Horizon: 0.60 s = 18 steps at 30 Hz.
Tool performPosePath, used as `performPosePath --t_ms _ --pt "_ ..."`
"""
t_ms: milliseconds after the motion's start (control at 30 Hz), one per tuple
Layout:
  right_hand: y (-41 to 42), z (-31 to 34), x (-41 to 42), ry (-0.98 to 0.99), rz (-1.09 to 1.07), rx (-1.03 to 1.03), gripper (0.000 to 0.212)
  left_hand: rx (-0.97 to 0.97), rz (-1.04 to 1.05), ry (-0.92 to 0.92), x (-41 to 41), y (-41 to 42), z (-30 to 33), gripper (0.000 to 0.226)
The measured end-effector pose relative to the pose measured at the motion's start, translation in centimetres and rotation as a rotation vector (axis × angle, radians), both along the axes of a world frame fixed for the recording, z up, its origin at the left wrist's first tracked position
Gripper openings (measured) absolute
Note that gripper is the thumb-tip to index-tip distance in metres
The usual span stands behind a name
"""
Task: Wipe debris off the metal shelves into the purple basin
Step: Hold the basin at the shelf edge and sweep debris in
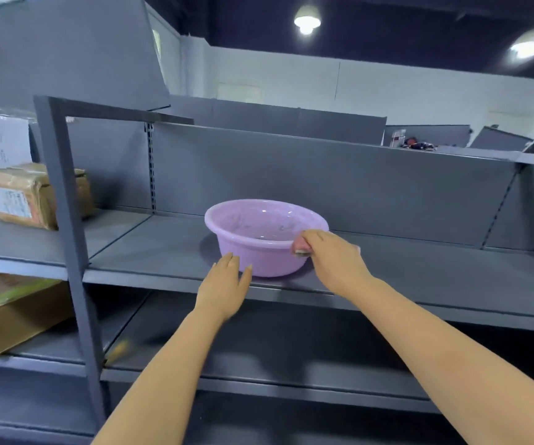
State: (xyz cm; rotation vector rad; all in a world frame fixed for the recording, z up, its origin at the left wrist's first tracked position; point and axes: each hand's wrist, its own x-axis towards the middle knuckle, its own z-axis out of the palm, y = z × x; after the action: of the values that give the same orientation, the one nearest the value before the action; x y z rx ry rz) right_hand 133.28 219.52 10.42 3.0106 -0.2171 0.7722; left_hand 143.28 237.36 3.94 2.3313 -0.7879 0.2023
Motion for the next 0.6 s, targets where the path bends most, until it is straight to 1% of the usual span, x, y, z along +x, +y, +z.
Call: performPosePath --t_ms 67,133,233,333,400,467,533,600 --pt "-2.0 0.2 0.2 -0.014 0.02 0.002 0.044 -0.151 0.066 0.124 0.4 -1.7 0.2 0.039" --pt "-3.9 0.3 0.7 -0.018 0.029 -0.004 0.045 -0.341 0.15 0.268 0.7 -3.3 0.7 0.037" --pt "-6.2 0.1 1.4 0.001 0.034 -0.015 0.042 -0.605 0.254 0.517 1.5 -5.6 1.5 0.044" --pt "-7.9 -0.4 2.1 0.015 0.085 0.026 0.04 -0.785 0.32 0.706 2.7 -7.6 2.0 0.059" --pt "-9.0 -0.4 2.3 0.015 0.109 0.04 0.038 -0.898 0.35 0.776 3.3 -9.1 2.4 0.065" --pt "-9.9 -0.4 2.6 0.027 0.115 0.045 0.036 -0.951 0.397 0.79 3.6 -10.4 2.8 0.065" --pt "-10.8 -0.6 2.8 0.04 0.116 0.058 0.034 -0.946 0.472 0.77 3.9 -11.4 2.9 0.057" --pt "-11.3 -0.8 2.9 0.045 0.123 0.066 0.033 -0.982 0.53 0.768 4.1 -11.9 3.0 0.048"
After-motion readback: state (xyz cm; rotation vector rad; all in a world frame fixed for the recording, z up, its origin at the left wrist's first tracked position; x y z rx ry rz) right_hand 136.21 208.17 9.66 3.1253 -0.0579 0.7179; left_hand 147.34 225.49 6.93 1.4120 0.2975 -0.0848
